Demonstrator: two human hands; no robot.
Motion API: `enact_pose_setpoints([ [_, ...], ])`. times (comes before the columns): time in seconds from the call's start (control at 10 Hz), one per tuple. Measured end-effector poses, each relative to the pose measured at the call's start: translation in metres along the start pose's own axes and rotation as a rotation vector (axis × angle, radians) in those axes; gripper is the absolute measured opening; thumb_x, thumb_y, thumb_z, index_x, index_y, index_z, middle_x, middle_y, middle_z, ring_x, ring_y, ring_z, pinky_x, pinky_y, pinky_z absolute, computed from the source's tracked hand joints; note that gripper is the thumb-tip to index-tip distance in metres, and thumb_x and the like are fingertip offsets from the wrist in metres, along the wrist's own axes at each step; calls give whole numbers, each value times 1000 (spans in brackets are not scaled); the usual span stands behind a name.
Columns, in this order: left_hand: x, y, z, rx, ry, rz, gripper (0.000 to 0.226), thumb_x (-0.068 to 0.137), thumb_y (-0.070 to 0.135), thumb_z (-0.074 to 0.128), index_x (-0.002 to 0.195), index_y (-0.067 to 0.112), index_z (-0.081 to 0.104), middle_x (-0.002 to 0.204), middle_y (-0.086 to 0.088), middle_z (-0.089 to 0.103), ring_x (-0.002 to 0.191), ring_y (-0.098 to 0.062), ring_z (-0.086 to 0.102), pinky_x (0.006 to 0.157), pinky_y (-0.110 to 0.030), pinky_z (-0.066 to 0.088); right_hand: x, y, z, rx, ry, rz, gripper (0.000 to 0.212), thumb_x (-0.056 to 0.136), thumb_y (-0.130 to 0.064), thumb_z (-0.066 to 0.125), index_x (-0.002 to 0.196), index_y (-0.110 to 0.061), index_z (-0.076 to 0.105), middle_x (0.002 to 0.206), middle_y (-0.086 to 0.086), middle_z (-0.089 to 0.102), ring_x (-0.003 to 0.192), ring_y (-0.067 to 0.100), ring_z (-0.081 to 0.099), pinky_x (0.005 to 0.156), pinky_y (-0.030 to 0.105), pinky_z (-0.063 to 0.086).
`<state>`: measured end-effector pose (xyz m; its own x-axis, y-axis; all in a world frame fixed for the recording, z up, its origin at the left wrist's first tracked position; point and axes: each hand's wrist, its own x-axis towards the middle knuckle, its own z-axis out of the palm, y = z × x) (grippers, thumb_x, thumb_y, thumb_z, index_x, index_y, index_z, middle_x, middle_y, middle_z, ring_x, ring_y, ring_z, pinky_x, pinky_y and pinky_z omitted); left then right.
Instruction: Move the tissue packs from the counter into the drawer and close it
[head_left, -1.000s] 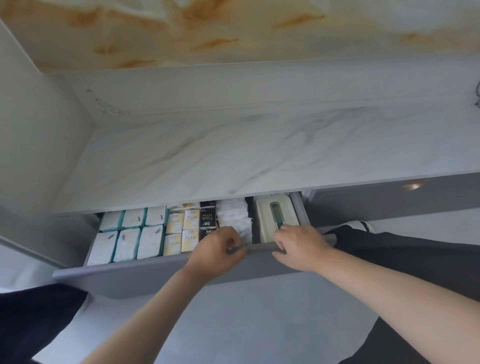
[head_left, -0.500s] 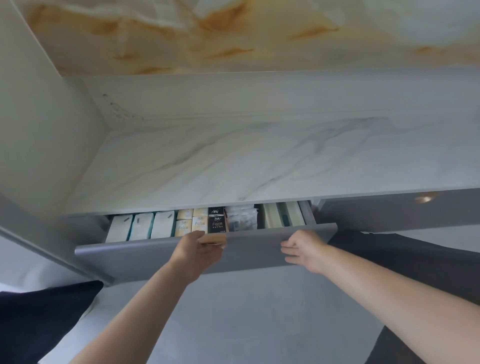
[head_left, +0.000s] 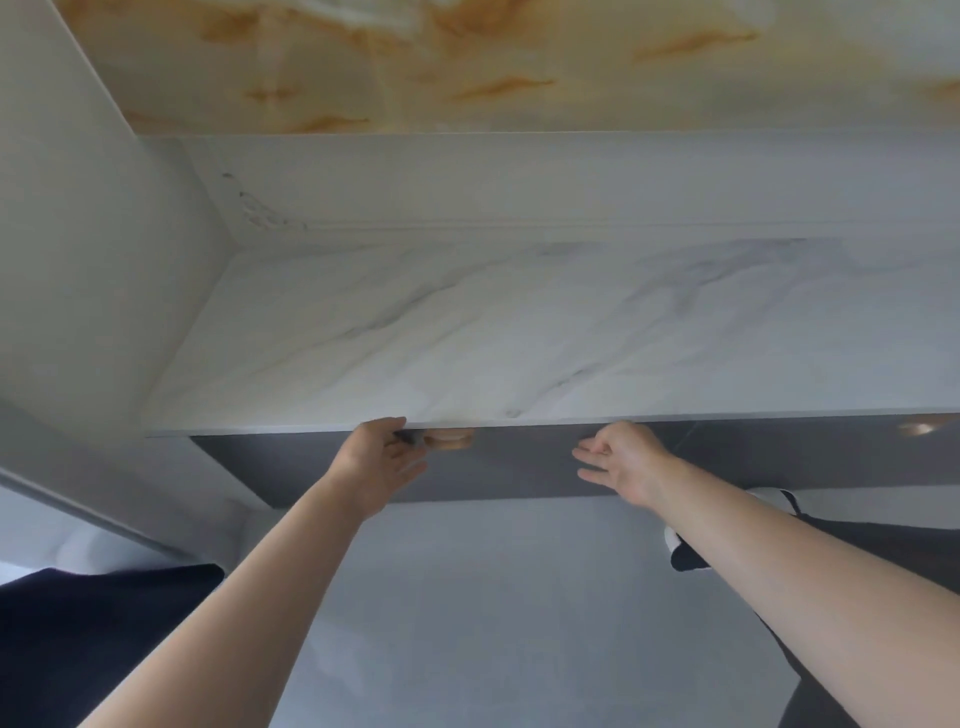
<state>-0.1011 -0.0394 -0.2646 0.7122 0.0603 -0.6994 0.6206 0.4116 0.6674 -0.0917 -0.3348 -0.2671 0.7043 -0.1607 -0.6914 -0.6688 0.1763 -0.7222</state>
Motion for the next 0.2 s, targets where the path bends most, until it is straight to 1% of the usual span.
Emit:
enact_pose_setpoints([
  [0.1, 3, 0, 1, 45, -37, -2, 26, 97, 21, 51, 116, 4, 54, 108, -15, 59, 104, -27, 67, 93, -44, 48, 5, 1, 3, -51, 41, 7, 34, 88, 12, 32, 115, 3, 49, 135, 19, 51, 110, 31, 62, 88, 50, 53],
  [0.2, -6, 3, 3, 168, 0, 26, 25, 99, 23, 49, 115, 5, 58, 117, -15, 65, 106, -29, 66, 87, -42, 50, -5, -5, 6, -179, 36, 32, 22, 90, 3, 40, 106, -3, 54, 134, 15, 54, 99, 31, 66, 75, 45, 56],
])
